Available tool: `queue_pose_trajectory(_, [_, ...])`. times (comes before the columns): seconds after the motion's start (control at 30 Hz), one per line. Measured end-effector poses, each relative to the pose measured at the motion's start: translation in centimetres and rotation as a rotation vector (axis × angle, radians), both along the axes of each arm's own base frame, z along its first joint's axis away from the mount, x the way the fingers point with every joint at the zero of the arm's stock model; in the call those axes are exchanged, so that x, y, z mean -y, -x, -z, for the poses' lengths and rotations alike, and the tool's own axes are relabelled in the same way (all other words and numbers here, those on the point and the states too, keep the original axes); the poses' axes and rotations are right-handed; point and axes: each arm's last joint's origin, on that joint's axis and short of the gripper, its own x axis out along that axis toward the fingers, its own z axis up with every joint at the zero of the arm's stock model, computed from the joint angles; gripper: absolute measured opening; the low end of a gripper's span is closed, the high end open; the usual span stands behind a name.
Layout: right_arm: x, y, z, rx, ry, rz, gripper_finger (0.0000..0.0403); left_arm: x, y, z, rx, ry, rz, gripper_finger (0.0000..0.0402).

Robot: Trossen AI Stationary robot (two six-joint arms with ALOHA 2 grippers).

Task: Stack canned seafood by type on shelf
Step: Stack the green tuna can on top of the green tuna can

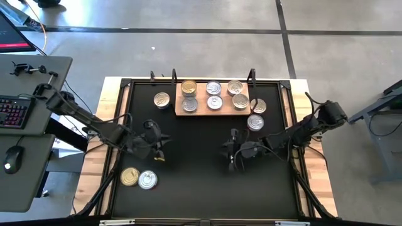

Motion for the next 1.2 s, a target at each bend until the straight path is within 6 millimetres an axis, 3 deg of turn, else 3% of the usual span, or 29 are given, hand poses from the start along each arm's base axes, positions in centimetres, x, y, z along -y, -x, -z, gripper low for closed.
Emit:
queue_pose_trajectory(0.2, [1.0,-0.3,0.1,-0.008,0.049,0.04,0.0089,2.0,1.9,1.4,-0.442,0.502,0.019,0.0008])
queue_pose_trajectory(0.33, [1.6,-0.4,0.1,-0.014,0.074,0.051,0.0089,4.3,3.8,2.6,-0.706,0.771,-0.124,0.0003])
queue_pose_trajectory(0.43, [1.8,-0.5,0.1,-0.012,0.073,0.059,0.0089,6.2,5.0,3.0,-0.79,0.878,-0.245,0.0001])
queue_pose_trajectory(0.57, [1.9,-0.5,0.1,-0.015,0.076,0.061,0.0089,7.5,6.4,3.8,-0.833,0.878,-0.395,0.0])
queue_pose_trajectory(0.73, [1.9,-0.5,0.1,-0.014,0.076,0.061,0.0089,7.6,7.0,6.3,-0.901,0.735,-0.436,0.0])
queue_pose_trajectory(0.93, [1.9,-0.6,0.0,-0.002,0.071,0.061,0.0089,6.8,5.3,7.8,-0.971,0.627,-0.349,0.0])
queue_pose_trajectory(1.2, [1.9,-0.6,-0.1,0.012,0.048,0.069,0.0089,3.7,2.3,7.9,-0.87,0.478,-0.231,0.0001])
